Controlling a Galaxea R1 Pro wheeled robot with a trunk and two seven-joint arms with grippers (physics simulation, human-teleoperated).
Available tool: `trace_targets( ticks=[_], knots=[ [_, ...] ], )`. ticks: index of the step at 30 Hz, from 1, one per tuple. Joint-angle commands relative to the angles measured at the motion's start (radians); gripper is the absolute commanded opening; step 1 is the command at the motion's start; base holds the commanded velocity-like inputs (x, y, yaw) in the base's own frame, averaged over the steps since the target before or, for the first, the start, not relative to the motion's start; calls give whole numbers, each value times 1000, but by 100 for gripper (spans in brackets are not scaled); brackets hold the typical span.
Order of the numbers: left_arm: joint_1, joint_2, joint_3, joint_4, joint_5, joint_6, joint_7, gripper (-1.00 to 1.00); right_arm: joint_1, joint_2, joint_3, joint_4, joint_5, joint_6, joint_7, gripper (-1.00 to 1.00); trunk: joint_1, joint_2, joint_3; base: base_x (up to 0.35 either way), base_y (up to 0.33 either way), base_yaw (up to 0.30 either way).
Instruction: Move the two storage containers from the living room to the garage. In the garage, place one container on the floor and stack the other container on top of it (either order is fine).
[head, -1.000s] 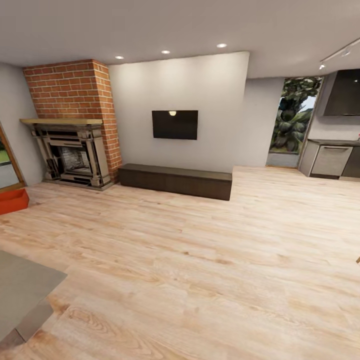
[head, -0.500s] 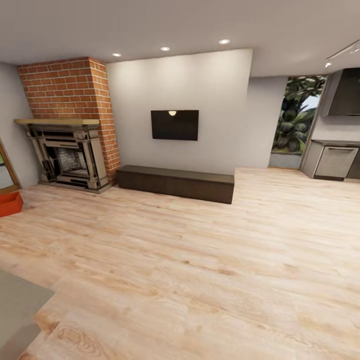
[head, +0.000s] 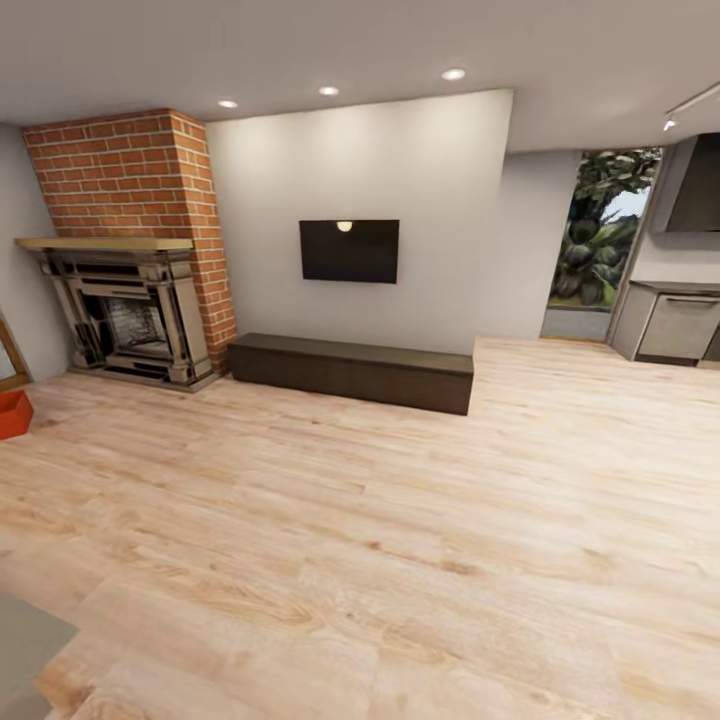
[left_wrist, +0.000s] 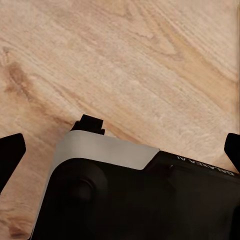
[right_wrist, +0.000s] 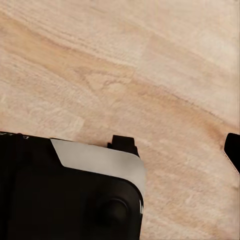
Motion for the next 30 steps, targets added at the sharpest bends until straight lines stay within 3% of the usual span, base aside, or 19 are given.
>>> trace_targets(
  ticks=[1,30],
  knots=[
    [-1,0,-8,0,7,-3,2,100,-1,0,8,3,-6,-6,-2,100,1,-1,-1,322,0,0],
    [-1,0,-8,0,7,-3,2,100,-1,2,8,3,-6,-6,-2,100,1,-1,-1,322,0,0]
  ],
)
